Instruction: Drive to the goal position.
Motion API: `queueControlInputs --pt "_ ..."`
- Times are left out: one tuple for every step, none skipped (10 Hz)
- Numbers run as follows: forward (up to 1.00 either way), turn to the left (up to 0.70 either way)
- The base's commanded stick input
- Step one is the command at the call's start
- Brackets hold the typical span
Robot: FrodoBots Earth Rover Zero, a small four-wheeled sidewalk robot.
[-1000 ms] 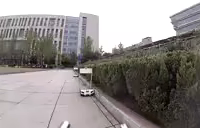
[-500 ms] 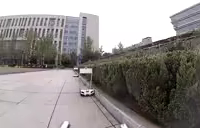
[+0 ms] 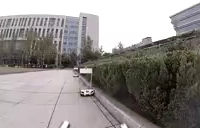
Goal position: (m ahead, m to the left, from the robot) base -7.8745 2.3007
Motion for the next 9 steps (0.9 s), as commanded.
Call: queueControlInputs --pt "0.01 0.00" --pt "0.04 0.00" --pt "0.02 0.00" --pt "0.01 0.00" --pt "0.04 0.00" --pt "0.04 0.00" --pt "0.04 0.00" --pt "0.01 0.00" --pt "0.04 0.00"
